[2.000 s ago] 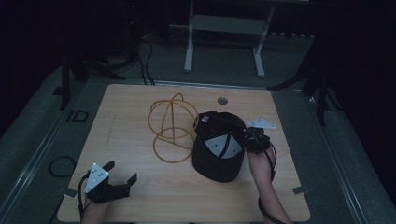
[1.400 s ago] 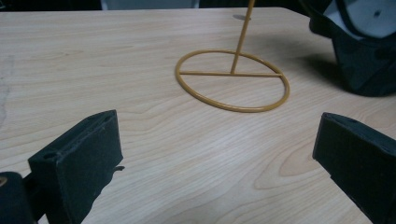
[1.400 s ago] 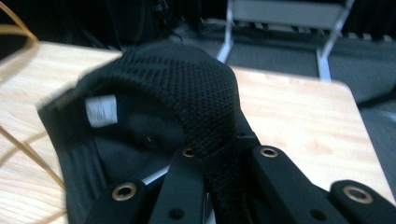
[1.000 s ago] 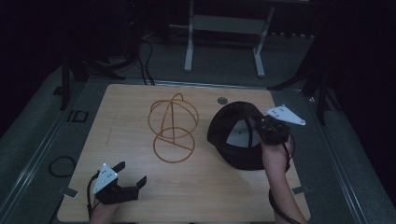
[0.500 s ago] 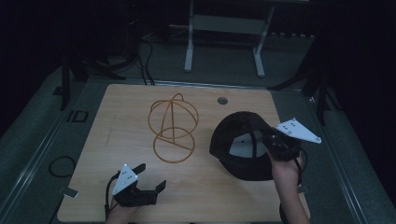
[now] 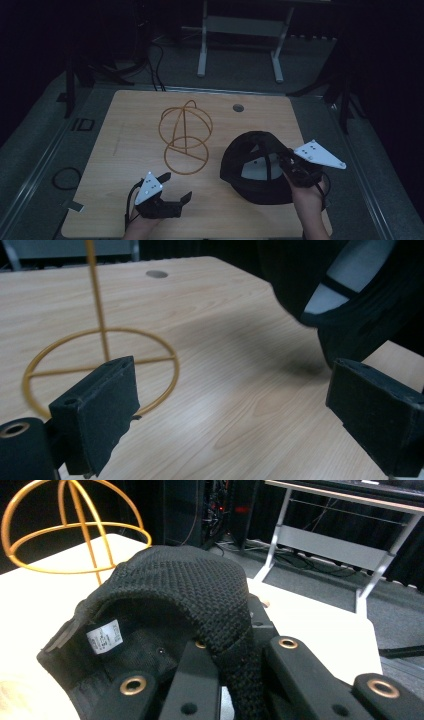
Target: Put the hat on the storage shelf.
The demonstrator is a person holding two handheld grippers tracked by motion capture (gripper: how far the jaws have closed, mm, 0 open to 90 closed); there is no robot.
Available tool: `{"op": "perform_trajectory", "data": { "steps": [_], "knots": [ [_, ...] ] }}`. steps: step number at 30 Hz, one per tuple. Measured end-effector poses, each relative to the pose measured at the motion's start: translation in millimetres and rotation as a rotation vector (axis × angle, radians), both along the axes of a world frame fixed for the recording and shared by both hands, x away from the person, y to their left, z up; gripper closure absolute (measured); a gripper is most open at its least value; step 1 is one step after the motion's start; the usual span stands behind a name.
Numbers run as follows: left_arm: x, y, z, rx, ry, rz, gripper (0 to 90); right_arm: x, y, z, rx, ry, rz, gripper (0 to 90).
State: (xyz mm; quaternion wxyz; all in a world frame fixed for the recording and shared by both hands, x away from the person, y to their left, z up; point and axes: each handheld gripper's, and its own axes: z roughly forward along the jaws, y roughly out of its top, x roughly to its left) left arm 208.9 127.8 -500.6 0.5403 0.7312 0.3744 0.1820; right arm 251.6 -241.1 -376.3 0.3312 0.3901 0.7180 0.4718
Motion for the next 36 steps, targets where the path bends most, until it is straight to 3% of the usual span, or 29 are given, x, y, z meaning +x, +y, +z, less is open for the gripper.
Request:
{"op": "perform_trajectory", "data": {
  "steps": [7,16,23,32,35,36],
  "knots": [
    [4.5,-21.4,11.0,-0.002,-0.033,-0.078,13.8,-8.8,8.0,2.5,-0.005,-0.009,0.04,87.5],
    [8.7,-39.5,24.6,0.0,-0.055,-0.14,15.0,-14.7,18.1,1.0,0.01,-0.007,0.087,87.4],
    [18.7,-49.2,27.9,-0.018,-0.05,-0.168,15.2,-23.8,25.3,4.2,0.021,-0.019,0.143,87.5],
    [19.6,-50.7,32.4,-0.051,-0.063,-0.183,17.2,-34.2,32.0,9.4,0.019,-0.03,0.222,87.5],
    [18.6,-48.6,36.2,-0.074,-0.077,-0.172,33.5,-38.8,34.1,11.3,0.005,-0.038,0.27,87.5],
    [18.7,-47.4,37.4,-0.08,-0.085,-0.165,33.5,-38.8,34.1,11.3,0.005,-0.038,0.27,87.5]
  ]
}}
